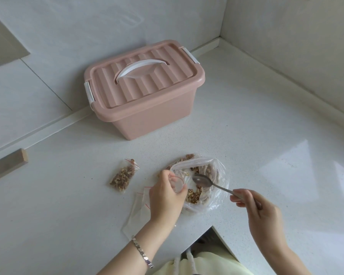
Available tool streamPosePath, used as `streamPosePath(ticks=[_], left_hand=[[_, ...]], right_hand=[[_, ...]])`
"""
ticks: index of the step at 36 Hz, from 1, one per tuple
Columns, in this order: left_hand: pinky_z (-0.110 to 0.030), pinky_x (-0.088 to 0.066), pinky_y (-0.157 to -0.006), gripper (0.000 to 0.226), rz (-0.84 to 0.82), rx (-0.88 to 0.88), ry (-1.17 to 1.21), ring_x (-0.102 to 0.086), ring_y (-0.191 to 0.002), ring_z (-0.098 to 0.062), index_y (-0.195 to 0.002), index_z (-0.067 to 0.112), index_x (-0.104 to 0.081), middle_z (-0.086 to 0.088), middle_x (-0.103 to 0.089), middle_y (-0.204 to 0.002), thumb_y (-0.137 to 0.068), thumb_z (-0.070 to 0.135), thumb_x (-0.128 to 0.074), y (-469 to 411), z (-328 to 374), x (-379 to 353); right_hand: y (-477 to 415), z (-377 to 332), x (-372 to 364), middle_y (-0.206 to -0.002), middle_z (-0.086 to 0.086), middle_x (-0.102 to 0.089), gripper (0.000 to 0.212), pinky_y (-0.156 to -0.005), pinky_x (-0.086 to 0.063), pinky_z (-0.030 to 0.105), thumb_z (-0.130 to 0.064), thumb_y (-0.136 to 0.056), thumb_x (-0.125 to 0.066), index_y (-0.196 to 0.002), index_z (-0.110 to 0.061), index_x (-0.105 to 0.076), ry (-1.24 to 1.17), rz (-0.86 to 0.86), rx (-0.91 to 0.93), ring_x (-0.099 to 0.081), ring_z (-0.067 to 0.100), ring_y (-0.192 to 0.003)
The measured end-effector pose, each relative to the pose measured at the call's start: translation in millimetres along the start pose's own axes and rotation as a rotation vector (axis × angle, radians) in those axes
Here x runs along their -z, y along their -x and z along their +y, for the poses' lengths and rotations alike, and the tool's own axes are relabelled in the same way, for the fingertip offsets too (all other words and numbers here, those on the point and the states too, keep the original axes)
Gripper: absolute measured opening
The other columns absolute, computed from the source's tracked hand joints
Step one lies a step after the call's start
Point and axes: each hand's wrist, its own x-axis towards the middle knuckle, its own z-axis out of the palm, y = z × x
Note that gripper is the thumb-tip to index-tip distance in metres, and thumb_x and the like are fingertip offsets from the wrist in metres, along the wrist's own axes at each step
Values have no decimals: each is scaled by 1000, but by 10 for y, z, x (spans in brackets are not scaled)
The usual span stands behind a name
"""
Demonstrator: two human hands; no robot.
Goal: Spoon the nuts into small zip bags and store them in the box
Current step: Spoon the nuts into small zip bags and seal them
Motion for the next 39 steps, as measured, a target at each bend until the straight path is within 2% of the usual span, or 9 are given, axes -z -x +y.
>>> streamPosePath(ticks=[3, 6, 9, 11, 13, 16, 22, 29, 39], left_hand=[[-34, -49, -72, 32, -22, 37, -78, -61, -77, -16, -91, 20, -45, 9, -61, -85, -77, 29, -72, -5, -97, 25], [-29, -44, -71, 32, -116, 103, -142, -59, -78, -14, -90, 23, -39, 13, -58, -88, -80, 34, -68, -1, -169, 29], [-26, -40, -72, 29, -223, 152, -196, -50, -74, -10, -92, 24, -38, 15, -53, -87, -83, 35, -63, 7, -192, 13], [-26, -41, -72, 29, -278, 186, -185, -49, -73, -10, -93, 23, -39, 16, -50, -84, -83, 35, -63, 9, -196, -10], [-27, -42, -73, 30, -305, 203, -183, -51, -74, -12, -92, 22, -38, 15, -49, -82, -83, 35, -64, 7, -196, -39], [-29, -43, -73, 29, -320, 227, -170, -56, -79, -15, -93, 22, -38, 14, -51, -84, -83, 34, -63, 1, -188, -70], [-24, -38, -64, 29, -336, 254, -124, -56, -86, -18, -96, 20, -39, 7, -53, -93, -84, 29, -64, -4, -162, -96], [-18, -33, -51, 25, -290, 262, -73, -52, -79, -14, -93, 20, -41, 5, -57, -96, -83, 23, -64, 2, -166, -63], [-30, -49, -69, 29, -81, 132, -1, -61, -84, -16, -89, 22, -43, 8, -63, -91, -78, 25, -70, 56, -135, 18]], right_hand=[[-12, 89, -35, -72, -23, -68, 19, -70, -52, 17, -48, -83, -42, -79, -43, -60, 131, -78, 11, -63, -4, -78], [-4, 127, -72, -71, -29, -62, 42, -69, -50, 15, -64, -84, -34, -84, -35, -65, 249, -148, 105, -61, -9, -79], [-15, 162, -98, -74, -21, -62, 61, -67, -47, 16, -66, -86, -30, -89, -21, -71, 284, -180, 176, -60, -2, -81], [-32, 178, -99, -72, -23, -63, 44, -69, -47, 16, -59, -88, -36, -87, -28, -67, 277, -186, 122, -59, -5, -83], [-58, 220, -83, -66, -23, -65, 19, -71, -48, 14, -37, -90, -47, -82, -33, -64, 248, -211, 6, -60, -9, -81], [-99, 270, -56, -66, -13, -70, 24, -69, -53, 19, -20, -91, -51, -76, -33, -65, 167, -235, -139, -65, 1, -71], [-119, 407, -144, -68, 10, -72, 31, -64, -58, 26, -20, -95, -43, -90, 1, -67, -122, -253, -459, -70, 20, -68], [-53, 441, -224, -76, 22, -71, 37, -61, -59, 28, -26, -97, -42, -91, 2, -64, -396, -170, -769, -71, 30, -73], [-66, 319, -23, -72, 18, -71, 39, -60, -59, 25, -28, -97, -39, -93, 2, -62, -534, -31, -700, -71, 26, -69]])
